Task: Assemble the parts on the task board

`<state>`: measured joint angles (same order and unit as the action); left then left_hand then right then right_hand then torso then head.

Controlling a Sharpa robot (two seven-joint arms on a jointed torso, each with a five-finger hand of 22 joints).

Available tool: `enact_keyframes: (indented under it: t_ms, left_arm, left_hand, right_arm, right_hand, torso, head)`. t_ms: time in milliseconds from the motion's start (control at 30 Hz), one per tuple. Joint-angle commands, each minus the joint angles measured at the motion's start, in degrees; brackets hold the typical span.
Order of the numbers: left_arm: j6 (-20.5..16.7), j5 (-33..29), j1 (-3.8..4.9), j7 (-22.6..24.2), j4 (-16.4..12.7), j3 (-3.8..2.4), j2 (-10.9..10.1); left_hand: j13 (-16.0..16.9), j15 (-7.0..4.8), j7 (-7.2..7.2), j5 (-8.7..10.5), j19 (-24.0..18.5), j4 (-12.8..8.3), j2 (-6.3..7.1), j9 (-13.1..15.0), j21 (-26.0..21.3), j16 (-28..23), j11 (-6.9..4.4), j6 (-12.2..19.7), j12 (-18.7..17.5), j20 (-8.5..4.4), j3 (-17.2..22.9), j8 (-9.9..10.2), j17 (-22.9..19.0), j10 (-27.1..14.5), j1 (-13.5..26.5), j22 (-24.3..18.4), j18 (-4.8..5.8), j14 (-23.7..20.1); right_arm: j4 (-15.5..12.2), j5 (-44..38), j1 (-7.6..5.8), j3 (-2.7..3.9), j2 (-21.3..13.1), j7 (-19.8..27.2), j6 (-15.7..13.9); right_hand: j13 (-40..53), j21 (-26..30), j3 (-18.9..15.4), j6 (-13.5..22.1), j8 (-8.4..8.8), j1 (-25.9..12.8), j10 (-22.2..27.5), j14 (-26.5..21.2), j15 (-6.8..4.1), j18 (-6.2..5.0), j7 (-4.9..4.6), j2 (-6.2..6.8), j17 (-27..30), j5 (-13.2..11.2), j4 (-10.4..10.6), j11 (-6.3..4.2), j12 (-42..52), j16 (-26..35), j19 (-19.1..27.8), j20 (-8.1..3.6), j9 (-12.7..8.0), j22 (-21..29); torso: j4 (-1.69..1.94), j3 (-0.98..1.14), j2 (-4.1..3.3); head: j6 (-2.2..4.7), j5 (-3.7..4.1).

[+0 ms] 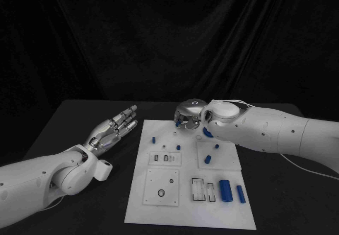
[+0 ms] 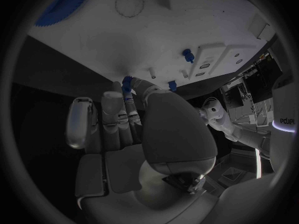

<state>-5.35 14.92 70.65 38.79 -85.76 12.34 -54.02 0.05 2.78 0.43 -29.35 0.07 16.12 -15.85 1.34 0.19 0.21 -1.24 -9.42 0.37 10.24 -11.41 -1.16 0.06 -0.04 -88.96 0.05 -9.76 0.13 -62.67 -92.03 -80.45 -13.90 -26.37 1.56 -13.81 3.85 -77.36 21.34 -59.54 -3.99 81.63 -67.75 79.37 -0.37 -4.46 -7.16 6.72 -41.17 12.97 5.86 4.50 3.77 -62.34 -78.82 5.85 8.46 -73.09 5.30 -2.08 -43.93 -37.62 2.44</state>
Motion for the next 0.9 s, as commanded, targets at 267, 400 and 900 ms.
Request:
enact_keyframes:
  t_ms: [267,400,900]
  left_arm:
    - [0.97,0.06,0.11,2.65,0.12,-0.05,0.17]
    - [0.96,0.06,0.11,2.42,0.24,-0.05,0.16]
    - [0.79,0.06,0.11,1.89,-0.16,-0.04,-0.68]
  left_hand:
    - [-0.05,0.44,0.56,-0.36,-0.07,-0.14,0.02,0.08,-0.19,-0.21,0.69,-0.16,-0.37,0.54,0.42,-0.28,-0.06,0.04,-0.59,-0.05,-0.54,-0.13]
    - [-0.05,0.45,0.6,-0.37,-0.07,-0.15,0.02,0.08,-0.19,-0.21,0.72,-0.16,-0.37,0.56,0.45,-0.28,-0.06,0.04,-0.61,-0.05,-0.54,-0.13]
    - [-0.05,0.53,0.76,-0.42,-0.07,-0.21,0.02,0.08,-0.19,-0.21,0.82,-0.15,-0.37,0.64,0.59,-0.28,-0.06,0.04,-0.71,-0.05,-0.54,-0.13]
  right_arm:
    - [-0.29,-0.41,0.35,-0.12,-0.05,-0.27,1.56]
    - [-0.28,-0.41,0.35,-0.12,-0.02,-0.43,1.59]
    - [-1.98,-0.15,-0.48,0.11,-2.98,-1.12,-6.28]
  right_hand:
    - [0.08,0.39,0.08,1.32,0.46,-0.64,0.53,-0.49,-0.16,-0.02,-0.2,0.64,0.14,-0.61,0.59,-0.14,-0.08,0.36,0.52,-0.09,-0.11,0.16]
    - [0.08,0.55,0.12,1.69,0.48,-0.69,0.68,-0.66,-0.22,-0.07,-0.21,0.67,0.54,-0.77,0.64,-0.12,-0.11,0.63,0.66,-0.11,-0.2,0.31]
    - [0.2,8.29,-6.89,28.51,0.61,-0.83,24.18,-6.91,-0.28,-1.77,4.58,-0.31,9.91,-3.01,-0.65,0.62,0.1,8.06,6.33,-0.08,-5.23,6.52]
  torso:
    - [0.07,-0.01,-0.01]
    - [0.07,-0.03,0.01]
    - [0.07,-0.03,0.03]
  head:
    - [-0.14,0.04]
    - [-0.14,0.09]
    - [0.09,-0.1]
